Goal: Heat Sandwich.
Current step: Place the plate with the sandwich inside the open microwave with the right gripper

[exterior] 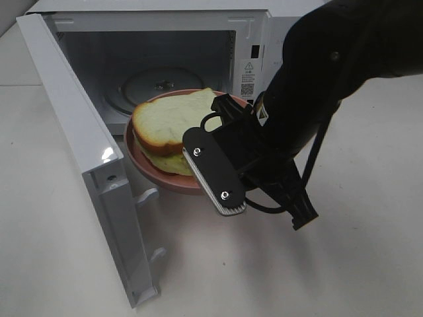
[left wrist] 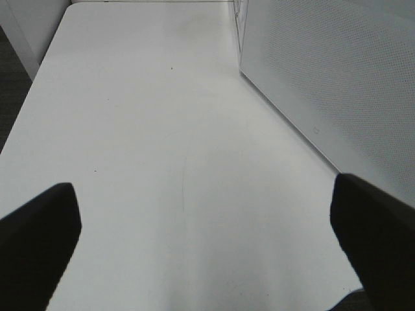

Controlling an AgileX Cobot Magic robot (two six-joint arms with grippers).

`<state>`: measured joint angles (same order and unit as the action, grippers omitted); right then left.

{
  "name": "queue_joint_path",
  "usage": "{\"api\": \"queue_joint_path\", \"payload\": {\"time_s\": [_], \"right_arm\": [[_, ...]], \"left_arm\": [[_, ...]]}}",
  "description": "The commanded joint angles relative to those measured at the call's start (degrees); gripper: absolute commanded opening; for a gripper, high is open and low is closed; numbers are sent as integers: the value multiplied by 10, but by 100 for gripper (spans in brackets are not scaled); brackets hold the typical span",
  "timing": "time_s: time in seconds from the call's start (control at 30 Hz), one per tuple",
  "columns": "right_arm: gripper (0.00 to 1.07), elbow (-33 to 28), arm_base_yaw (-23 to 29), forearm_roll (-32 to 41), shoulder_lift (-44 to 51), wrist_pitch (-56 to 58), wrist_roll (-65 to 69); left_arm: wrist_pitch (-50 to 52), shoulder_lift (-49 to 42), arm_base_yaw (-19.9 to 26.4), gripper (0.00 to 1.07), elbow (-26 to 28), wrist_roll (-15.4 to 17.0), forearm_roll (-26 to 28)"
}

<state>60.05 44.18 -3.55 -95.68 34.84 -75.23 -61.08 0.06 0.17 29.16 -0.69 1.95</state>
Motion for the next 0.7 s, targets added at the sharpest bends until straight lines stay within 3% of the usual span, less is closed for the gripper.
{"api": "queue_joint_path", "payload": {"time_s": [0.03,0.7], "right_arm": [[0,21,-2,-5,-11,-9,-10],[0,132,-16,-23,-100,41,-41]], "left_arm": [[-4,0,-3,100,5,-1,1],[-4,0,-3,100,5,-1,1]]}}
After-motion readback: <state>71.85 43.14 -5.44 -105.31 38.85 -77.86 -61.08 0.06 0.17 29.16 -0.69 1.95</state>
